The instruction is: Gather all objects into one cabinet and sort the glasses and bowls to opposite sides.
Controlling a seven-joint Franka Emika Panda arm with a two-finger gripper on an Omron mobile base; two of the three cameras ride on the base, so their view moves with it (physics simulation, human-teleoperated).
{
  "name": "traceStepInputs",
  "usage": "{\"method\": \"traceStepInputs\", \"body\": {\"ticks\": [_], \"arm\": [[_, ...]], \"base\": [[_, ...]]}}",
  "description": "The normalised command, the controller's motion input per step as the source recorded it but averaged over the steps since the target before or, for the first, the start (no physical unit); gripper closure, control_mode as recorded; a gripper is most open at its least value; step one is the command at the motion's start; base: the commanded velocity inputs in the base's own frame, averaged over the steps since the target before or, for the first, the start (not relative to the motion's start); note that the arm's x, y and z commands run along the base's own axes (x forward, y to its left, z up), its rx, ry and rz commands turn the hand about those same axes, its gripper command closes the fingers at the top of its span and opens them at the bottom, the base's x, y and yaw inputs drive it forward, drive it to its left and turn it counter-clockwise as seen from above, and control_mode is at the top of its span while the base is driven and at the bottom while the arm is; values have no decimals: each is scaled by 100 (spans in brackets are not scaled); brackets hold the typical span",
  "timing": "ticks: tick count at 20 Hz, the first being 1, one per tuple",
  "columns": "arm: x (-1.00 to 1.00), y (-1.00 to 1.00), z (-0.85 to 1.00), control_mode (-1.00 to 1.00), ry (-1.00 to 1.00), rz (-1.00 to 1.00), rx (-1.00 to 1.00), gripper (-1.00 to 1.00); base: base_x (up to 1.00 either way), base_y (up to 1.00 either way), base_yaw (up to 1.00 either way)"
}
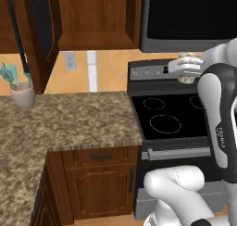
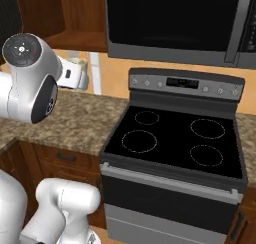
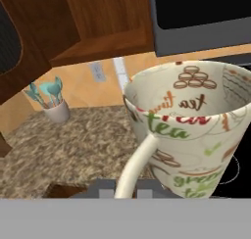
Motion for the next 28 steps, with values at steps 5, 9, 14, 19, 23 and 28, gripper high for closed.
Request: {"method": "traceStepInputs", "body": {"ticks": [5,9,14,19,23,28], "arm": [[0,0,0,100,0,0,0,100],[0,0,0,100,0,0,0,100],[0,0,0,100,0,0,0,100],[0,0,0,100,0,0,0,100],[0,0,0,100,0,0,0,100],[0,0,0,100,0,0,0,100]], "base": [[-62,-61,-27],[-49,-63,-45],[-38,-66,-53],[-30,-71,-57],[-25,-72,-59],[-23,-71,-62]]}}
